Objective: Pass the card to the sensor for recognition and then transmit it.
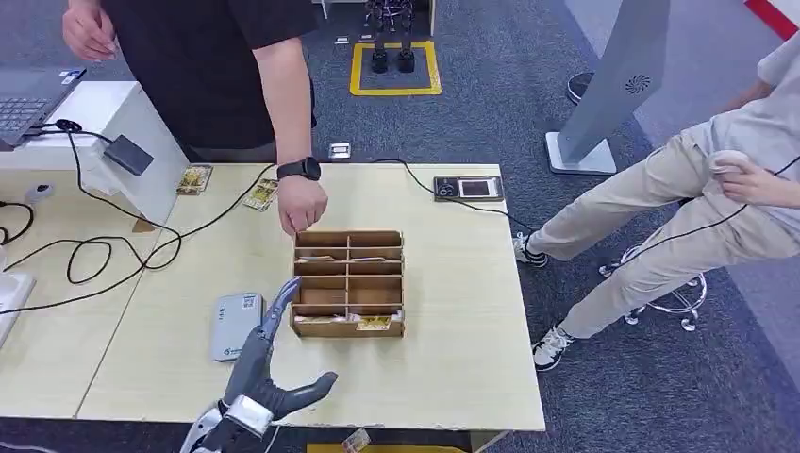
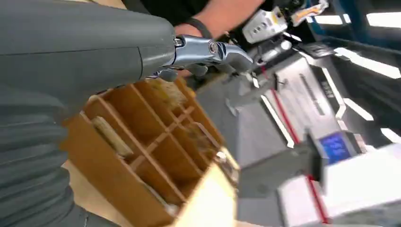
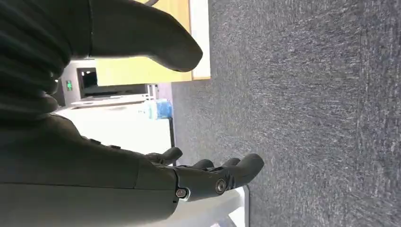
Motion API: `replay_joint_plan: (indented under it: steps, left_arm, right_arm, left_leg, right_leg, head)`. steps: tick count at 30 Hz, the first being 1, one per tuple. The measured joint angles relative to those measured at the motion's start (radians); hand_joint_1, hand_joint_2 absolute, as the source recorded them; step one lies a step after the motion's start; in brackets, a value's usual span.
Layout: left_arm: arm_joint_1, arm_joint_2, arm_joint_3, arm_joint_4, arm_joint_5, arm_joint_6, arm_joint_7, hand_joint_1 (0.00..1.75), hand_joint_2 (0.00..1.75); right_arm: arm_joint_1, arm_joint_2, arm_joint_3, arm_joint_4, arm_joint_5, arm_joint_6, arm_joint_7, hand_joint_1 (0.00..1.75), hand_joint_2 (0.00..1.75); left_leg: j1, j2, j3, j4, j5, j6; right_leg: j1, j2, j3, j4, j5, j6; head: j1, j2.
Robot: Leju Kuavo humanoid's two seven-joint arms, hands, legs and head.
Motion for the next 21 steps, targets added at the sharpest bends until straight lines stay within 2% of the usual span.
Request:
replay_joint_plan:
  steps: [4, 7, 9, 10, 12, 13, 15, 18, 21]
  left_arm:
    - [-0.012, 0.015, 0.000, 0.085, -0.195, 0.224, 0.089, 0.00, 1.75]
    - [-0.038, 0.007, 0.000, 0.168, -0.403, 0.458, 0.149, 0.00, 1.75]
    - [-0.046, -0.015, 0.016, 0.199, -0.577, 0.516, 0.161, 0.00, 1.75]
    - [-0.046, -0.036, 0.038, 0.207, -0.669, 0.522, 0.139, 0.00, 1.75]
    - [-0.047, -0.105, 0.138, 0.213, -0.831, 0.525, 0.032, 0.00, 1.75]
    - [-0.047, -0.141, 0.194, 0.214, -0.866, 0.528, -0.026, 0.00, 1.75]
    - [-0.052, -0.216, 0.314, 0.216, -0.878, 0.530, -0.092, 0.00, 1.75]
    - [-0.056, -0.284, 0.427, 0.216, -0.881, 0.532, -0.111, 0.00, 1.75]
    - [-0.052, -0.304, 0.486, 0.217, -0.881, 0.534, -0.118, 0.00, 1.75]
  right_arm:
    - [0.000, -0.002, 0.006, 0.000, -0.011, 0.002, 0.014, 0.00, 1.75]
    - [-0.002, -0.002, 0.014, 0.000, -0.017, 0.005, 0.021, 0.00, 1.75]
    - [-0.003, -0.004, 0.024, 0.000, -0.017, 0.005, 0.027, 0.00, 1.75]
    - [-0.004, -0.005, 0.027, -0.001, -0.017, 0.003, 0.028, 0.00, 1.75]
    - [-0.005, -0.009, 0.034, -0.005, -0.018, 0.000, 0.036, 0.00, 1.75]
    - [-0.006, -0.010, 0.037, -0.006, -0.019, -0.001, 0.037, 0.00, 1.75]
    - [-0.006, -0.011, 0.046, -0.009, -0.021, -0.001, 0.043, 0.00, 1.75]
    - [-0.006, -0.013, 0.051, -0.012, -0.026, -0.001, 0.045, 0.00, 1.75]
    - [-0.007, -0.013, 0.053, -0.015, -0.030, -0.002, 0.045, 0.00, 1.75]
  left_leg:
    - [0.000, 0.000, 0.000, 0.000, 0.000, 0.000]
    - [0.000, 0.000, 0.000, 0.000, 0.000, 0.000]
    - [0.000, 0.000, 0.000, 0.000, 0.000, 0.000]
    - [0.000, 0.000, 0.000, 0.000, 0.000, 0.000]
    - [0.000, 0.000, 0.000, 0.000, 0.000, 0.000]
    - [0.000, 0.000, 0.000, 0.000, 0.000, 0.000]
    - [-0.001, 0.000, 0.000, 0.000, 0.000, 0.000]
    - [-0.001, 0.000, 0.000, 0.000, 0.000, 0.000]
    - [0.000, 0.001, 0.000, 0.000, 0.000, 0.000]
  right_leg:
    - [0.000, 0.000, 0.000, 0.000, 0.000, 0.000]
    - [0.000, 0.000, 0.000, 0.000, 0.000, 0.000]
    - [0.000, 0.000, 0.000, 0.000, 0.000, 0.000]
    - [0.000, 0.000, 0.000, 0.000, 0.000, 0.000]
    - [0.000, 0.000, 0.000, 0.000, 0.000, 0.000]
    - [-0.001, 0.000, 0.000, 0.000, 0.000, 0.000]
    - [-0.001, 0.001, 0.000, -0.001, 0.000, 0.001]
    - [0.000, 0.000, 0.000, -0.001, 0.000, 0.001]
    - [0.000, 0.001, 0.000, -0.001, 0.000, 0.001]
  head:
    - [0.000, 0.000]
    - [0.000, 0.000]
    - [0.000, 0.000]
    - [0.000, 0.000]
    - [0.000, 0.000]
    - [0.000, 0.000]
    - [0.000, 0.000]
    - [0.000, 0.000]
    - [0.000, 0.000]
